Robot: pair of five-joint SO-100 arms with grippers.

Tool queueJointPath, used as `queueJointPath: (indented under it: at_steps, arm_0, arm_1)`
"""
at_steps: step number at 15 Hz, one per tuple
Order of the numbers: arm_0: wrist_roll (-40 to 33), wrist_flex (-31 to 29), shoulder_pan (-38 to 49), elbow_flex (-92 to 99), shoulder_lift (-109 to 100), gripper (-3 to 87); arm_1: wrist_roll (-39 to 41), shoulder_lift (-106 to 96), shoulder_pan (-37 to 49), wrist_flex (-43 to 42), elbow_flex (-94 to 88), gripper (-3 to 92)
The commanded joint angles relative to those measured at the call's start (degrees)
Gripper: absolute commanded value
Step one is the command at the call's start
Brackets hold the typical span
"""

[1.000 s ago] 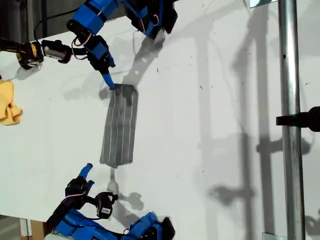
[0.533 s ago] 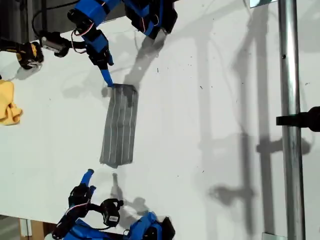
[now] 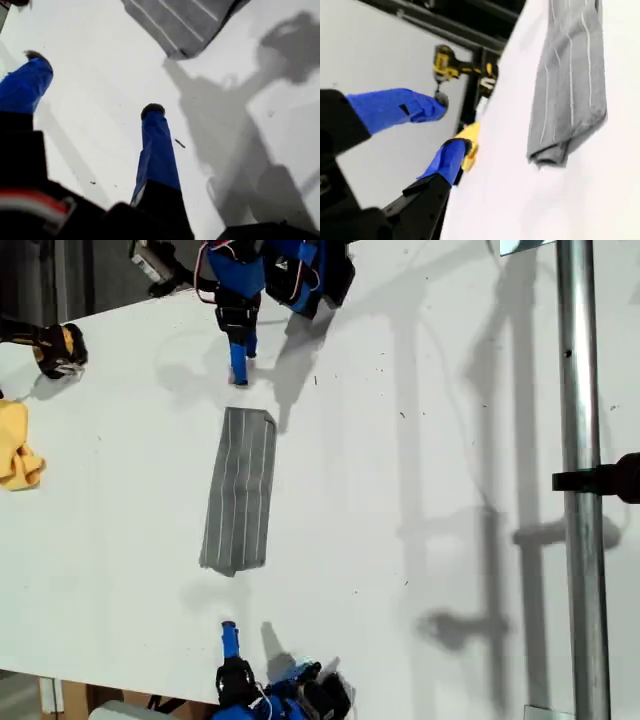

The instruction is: Grasp corners of a towel and fold twice.

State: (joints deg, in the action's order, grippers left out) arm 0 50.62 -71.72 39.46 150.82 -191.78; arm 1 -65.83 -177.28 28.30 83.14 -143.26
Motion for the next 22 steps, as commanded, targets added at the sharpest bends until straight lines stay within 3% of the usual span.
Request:
queueJointPath:
  at_steps: [1,4,13,22]
  arm_0:
    - [3.9,3.3,-7.8,8.5,-7.5,4.7]
    - [6.8,6.1,-10.7,14.2,-7.5,3.5]
    - [7.9,4.0,-10.4,15.1,-7.5,3.3]
    - [8.5,0.9,-9.8,14.7,-7.5,3.3]
  arm_1:
    - [-4.3,-6.5,-2.4,-1.3,-7.3,36.6]
    - [-4.5,1.4,-1.4,-4.5,-7.7,41.4]
    - [-0.8,63.8,7.8,-37.7,6.3,43.2]
    - [2.8,80.5,12.0,-41.8,18.0,42.6]
